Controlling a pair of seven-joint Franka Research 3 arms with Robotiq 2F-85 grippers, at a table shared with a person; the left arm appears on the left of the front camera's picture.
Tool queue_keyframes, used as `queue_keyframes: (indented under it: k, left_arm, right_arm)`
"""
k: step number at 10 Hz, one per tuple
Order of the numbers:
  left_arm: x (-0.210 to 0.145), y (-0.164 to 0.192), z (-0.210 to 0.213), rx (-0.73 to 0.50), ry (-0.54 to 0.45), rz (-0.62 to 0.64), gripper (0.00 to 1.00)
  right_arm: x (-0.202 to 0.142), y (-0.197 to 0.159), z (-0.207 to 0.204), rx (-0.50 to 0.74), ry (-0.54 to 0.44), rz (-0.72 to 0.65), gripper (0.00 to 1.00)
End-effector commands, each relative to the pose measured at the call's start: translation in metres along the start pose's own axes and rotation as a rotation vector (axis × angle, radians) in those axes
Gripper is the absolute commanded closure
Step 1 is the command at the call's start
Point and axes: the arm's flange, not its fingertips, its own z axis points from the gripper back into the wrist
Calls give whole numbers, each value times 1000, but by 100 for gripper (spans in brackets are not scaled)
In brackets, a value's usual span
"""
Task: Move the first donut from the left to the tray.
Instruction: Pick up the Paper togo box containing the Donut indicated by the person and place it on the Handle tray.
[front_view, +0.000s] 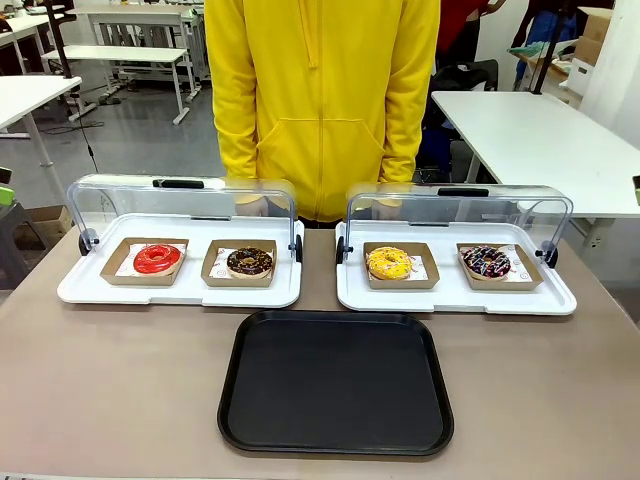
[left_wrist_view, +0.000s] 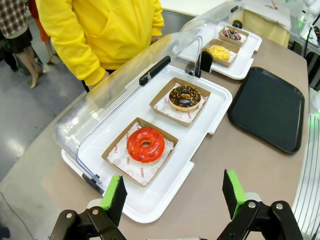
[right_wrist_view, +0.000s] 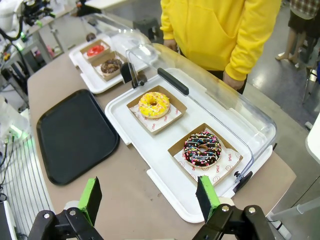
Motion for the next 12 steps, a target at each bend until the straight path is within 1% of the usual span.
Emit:
queue_keyframes:
  k: [1, 12]
  left_arm:
    - [0, 2, 0, -3, -27, -19, 0]
    - [0, 2, 0, -3, -27, -19, 0]
  right_arm:
    - [2, -3, 0, 4, -26, 25, 0]
    - [2, -3, 0, 4, -26, 25, 0]
